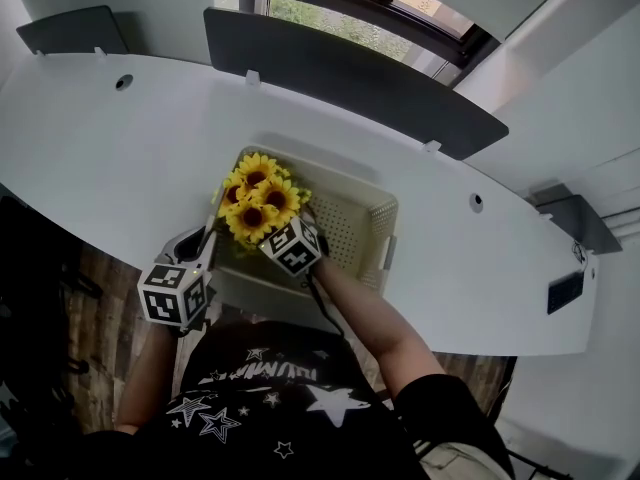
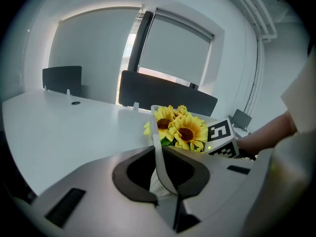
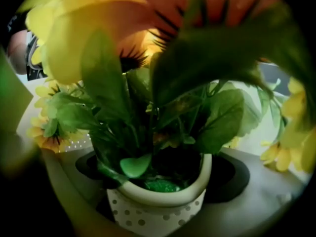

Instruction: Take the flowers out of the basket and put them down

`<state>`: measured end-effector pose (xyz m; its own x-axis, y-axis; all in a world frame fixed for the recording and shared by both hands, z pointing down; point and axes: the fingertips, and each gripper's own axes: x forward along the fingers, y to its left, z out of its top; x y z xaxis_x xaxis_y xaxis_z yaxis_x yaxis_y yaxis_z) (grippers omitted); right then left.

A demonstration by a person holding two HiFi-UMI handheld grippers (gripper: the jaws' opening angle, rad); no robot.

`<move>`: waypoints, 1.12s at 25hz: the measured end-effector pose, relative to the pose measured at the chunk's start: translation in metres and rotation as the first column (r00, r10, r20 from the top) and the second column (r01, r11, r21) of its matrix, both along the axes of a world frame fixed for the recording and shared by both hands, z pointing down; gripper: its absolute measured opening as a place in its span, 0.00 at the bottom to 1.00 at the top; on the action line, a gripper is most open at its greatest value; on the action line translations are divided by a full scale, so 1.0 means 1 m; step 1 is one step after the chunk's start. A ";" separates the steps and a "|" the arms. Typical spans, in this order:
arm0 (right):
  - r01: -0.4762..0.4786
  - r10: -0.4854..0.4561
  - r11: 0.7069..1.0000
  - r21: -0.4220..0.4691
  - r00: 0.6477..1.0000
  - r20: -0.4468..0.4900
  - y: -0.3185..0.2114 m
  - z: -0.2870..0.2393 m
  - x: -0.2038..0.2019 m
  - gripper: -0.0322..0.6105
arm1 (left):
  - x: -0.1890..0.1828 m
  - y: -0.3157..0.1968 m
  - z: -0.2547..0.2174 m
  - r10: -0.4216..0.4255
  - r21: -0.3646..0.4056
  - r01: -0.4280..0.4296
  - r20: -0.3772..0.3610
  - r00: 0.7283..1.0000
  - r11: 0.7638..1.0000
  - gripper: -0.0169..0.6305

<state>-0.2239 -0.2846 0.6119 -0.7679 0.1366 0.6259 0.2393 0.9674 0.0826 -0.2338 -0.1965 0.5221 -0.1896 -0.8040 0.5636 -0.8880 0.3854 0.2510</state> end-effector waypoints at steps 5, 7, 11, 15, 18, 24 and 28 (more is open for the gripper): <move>0.003 -0.003 1.000 0.005 1.000 -0.028 -0.002 0.000 -0.001 0.89 | -0.001 0.000 0.000 0.001 0.007 -0.001 -0.001 1.000 1.000 0.10; -0.005 0.005 1.000 -0.013 1.000 -0.022 -0.003 -0.003 0.000 0.89 | 0.000 -0.001 0.000 0.006 0.009 -0.006 -0.004 1.000 1.000 0.10; -0.022 0.022 0.999 -0.036 1.000 -0.005 -0.003 -0.010 0.002 0.89 | 0.000 0.001 0.000 0.011 0.016 -0.011 -0.003 1.000 1.000 0.10; -0.038 0.039 0.998 -0.050 0.999 0.021 -0.005 -0.017 0.005 0.89 | 0.000 0.002 0.000 0.021 0.026 -0.021 0.002 1.000 0.999 0.10; -0.049 0.050 0.998 -0.038 0.998 0.034 -0.008 -0.024 0.010 0.89 | 0.001 0.001 0.000 0.048 0.028 -0.048 0.005 0.999 0.998 0.11; -0.064 0.065 0.998 -0.016 0.997 0.048 -0.011 -0.033 0.017 0.89 | 0.004 -0.002 -0.001 0.097 0.036 -0.097 0.002 0.995 0.995 0.11; -0.073 0.073 0.997 0.003 0.996 0.059 -0.012 -0.034 0.018 0.89 | 0.006 -0.001 -0.001 0.121 0.036 -0.121 0.000 0.993 0.992 0.13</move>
<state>-0.2058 -0.2969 0.5774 -0.8114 0.0756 0.5796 0.1627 0.9816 0.0997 -0.2283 -0.1979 0.5215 -0.0882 -0.8406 0.5345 -0.9269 0.2658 0.2651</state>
